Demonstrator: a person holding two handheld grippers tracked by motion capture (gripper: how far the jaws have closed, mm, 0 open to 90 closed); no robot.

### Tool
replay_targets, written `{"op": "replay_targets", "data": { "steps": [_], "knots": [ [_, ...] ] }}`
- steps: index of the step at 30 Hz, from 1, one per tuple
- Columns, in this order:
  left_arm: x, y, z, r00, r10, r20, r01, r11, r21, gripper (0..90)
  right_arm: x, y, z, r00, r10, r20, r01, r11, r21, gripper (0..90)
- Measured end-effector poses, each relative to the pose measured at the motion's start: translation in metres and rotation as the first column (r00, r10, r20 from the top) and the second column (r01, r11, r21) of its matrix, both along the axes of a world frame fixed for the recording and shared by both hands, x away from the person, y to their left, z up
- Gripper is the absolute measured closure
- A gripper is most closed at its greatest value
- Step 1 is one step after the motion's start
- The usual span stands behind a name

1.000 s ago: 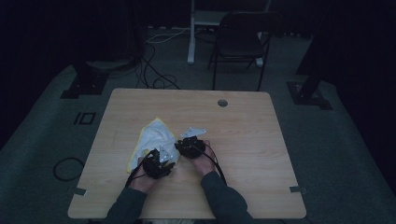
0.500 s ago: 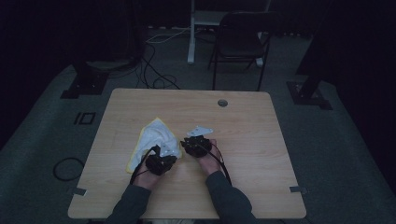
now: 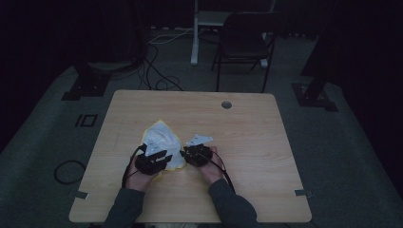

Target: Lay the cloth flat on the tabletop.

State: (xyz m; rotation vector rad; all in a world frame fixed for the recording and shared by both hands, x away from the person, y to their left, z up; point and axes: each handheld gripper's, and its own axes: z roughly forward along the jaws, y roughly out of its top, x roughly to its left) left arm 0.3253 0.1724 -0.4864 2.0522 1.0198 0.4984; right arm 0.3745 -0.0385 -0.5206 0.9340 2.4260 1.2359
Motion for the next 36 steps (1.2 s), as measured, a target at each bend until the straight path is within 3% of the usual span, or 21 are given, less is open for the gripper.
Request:
{"op": "replay_targets", "data": {
  "steps": [2,4,5,6,7,8,9,10,13,18,19,25,33,36],
  "knots": [
    [0.0,0.005,0.003,0.9999,0.015,0.009,-0.015,0.9999,0.003,68.0,-0.003,0.005,-0.004,0.9997,0.02,-0.011,-0.021,0.9997,-0.013,72.9],
    [0.0,0.017,0.007,0.9984,0.052,0.021,-0.052,0.9986,-0.006,68.2,-0.005,0.01,-0.008,0.9988,0.045,-0.018,-0.046,0.9986,-0.027,72.8],
    [0.001,0.03,0.009,0.9945,0.1,0.034,-0.099,0.995,-0.013,68.4,-0.006,0.012,-0.009,0.998,0.058,-0.026,-0.058,0.9978,-0.032,72.8],
    [0.001,0.03,0.009,0.9945,0.1,0.034,-0.099,0.995,-0.013,68.9,-0.007,0.014,-0.011,0.9971,0.071,-0.028,-0.072,0.9967,-0.037,72.7],
    [0.002,0.043,0.009,0.9893,0.143,0.03,-0.142,0.9895,-0.029,69.4,-0.007,0.015,-0.012,0.9962,0.081,-0.031,-0.083,0.9955,-0.047,72.5],
    [0.002,0.043,0.009,0.9893,0.143,0.03,-0.142,0.9895,-0.029,69.7,-0.007,0.015,-0.012,0.9962,0.081,-0.031,-0.083,0.9955,-0.047,72.5],
    [0.002,0.053,0.008,0.9837,0.179,0.021,-0.178,0.9836,-0.03,69.9,-0.008,0.017,-0.015,0.9956,0.086,-0.037,-0.088,0.9931,-0.078,72.5],
    [0.002,0.053,0.008,0.9837,0.179,0.021,-0.178,0.9836,-0.03,70.3,-0.009,0.017,-0.017,0.9957,0.083,-0.041,-0.087,0.992,-0.092,72.5],
    [0.001,0.069,0.002,0.9727,0.232,-0.003,-0.232,0.9723,-0.029,71.6,-0.009,0.013,-0.019,0.9954,0.082,-0.05,-0.087,0.991,-0.102,73.3],
    [-0.003,0.073,-0.009,0.9722,0.231,-0.036,-0.232,0.9726,-0.015,73.5,-0.005,0.004,-0.018,0.9975,0.052,-0.049,-0.057,0.9916,-0.116,73.4],
    [-0.005,0.07,-0.016,0.9729,0.226,-0.047,-0.226,0.974,0.008,73.9,-0.004,0.002,-0.018,0.9976,0.047,-0.05,-0.053,0.9912,-0.122,73.4],
    [-0.004,0.066,-0.025,0.9723,0.222,-0.074,-0.22,0.9751,0.028,75.1,0.0,-0.009,-0.017,0.9985,0.015,-0.052,-0.022,0.9904,-0.136,73.5],
    [-0.007,0.055,-0.038,0.978,0.175,-0.113,-0.172,0.9843,0.042,76.3,0.008,-0.032,-0.015,0.9975,-0.046,-0.054,0.037,0.9868,-0.157,73.7],
    [-0.006,0.049,-0.043,0.9806,0.152,-0.124,-0.144,0.9873,0.067,76.3,0.012,-0.043,-0.015,0.9955,-0.075,-0.058,0.064,0.9844,-0.163,73.8]
  ]
}}
